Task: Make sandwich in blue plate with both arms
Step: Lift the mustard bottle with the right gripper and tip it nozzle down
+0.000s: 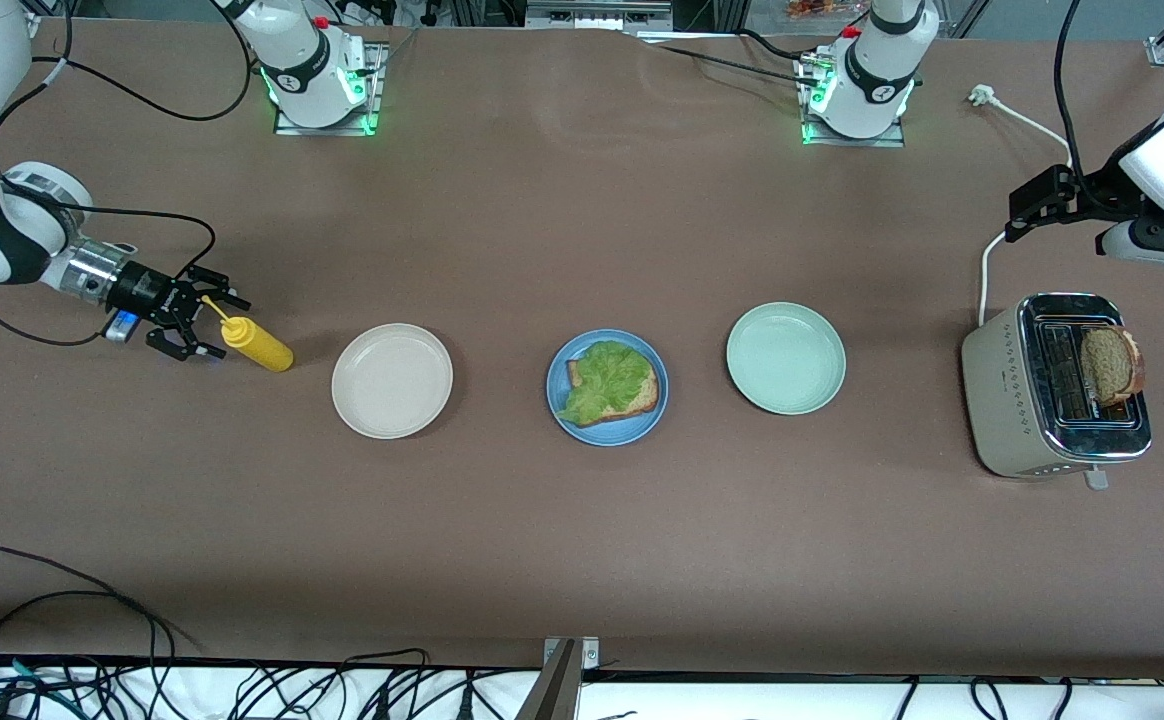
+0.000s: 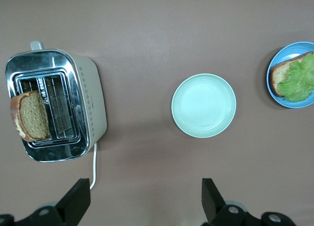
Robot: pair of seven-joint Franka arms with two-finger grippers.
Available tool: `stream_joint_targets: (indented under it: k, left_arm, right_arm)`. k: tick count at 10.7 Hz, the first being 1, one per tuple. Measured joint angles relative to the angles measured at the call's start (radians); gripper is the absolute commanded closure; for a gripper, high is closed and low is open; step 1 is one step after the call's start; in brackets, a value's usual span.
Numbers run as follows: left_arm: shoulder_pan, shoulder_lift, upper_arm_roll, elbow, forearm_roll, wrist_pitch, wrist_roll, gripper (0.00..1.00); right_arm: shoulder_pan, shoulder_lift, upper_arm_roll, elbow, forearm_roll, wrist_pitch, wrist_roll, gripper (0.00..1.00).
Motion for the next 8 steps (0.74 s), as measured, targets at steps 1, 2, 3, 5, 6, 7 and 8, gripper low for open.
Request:
stream_joint_targets:
  k: [1, 2, 3, 5, 6, 7, 8]
  left_arm:
    - [0.000, 0.000, -0.001, 0.000, 0.000, 0.000, 0.000, 0.00]
    - [0.000, 0.000, -0.001, 0.000, 0.000, 0.000, 0.000, 0.00]
    - [0.000, 0.000, -0.001, 0.000, 0.000, 0.000, 0.000, 0.00]
    - [-0.003, 0.000, -0.002, 0.000, 0.000, 0.000, 0.001, 0.00]
    - [-0.005, 0.000, -0.002, 0.000, 0.000, 0.000, 0.001, 0.00]
    - [-0.005, 0.000, -0.003, 0.000, 0.000, 0.000, 0.001, 0.00]
    - [-0.005, 0.001, -0.003, 0.000, 0.000, 0.000, 0.001, 0.00]
  right_arm:
    - [0.000, 0.003, 0.022, 0.009, 0.002, 0.017, 0.001, 0.00]
    - [0.001, 0.006, 0.042, 0.016, 0.002, 0.032, 0.004, 0.00]
    - [0.001, 0.012, 0.052, 0.019, 0.003, 0.038, 0.004, 0.00]
    - [0.001, 0.023, 0.055, 0.022, 0.004, 0.038, 0.004, 0.00]
    - [0.001, 0.025, 0.055, 0.023, 0.008, 0.038, 0.004, 0.00]
    - [0.001, 0.026, 0.057, 0.026, 0.009, 0.039, 0.004, 0.00]
    - [0.001, 0.027, 0.067, 0.027, 0.013, 0.050, 0.004, 0.00]
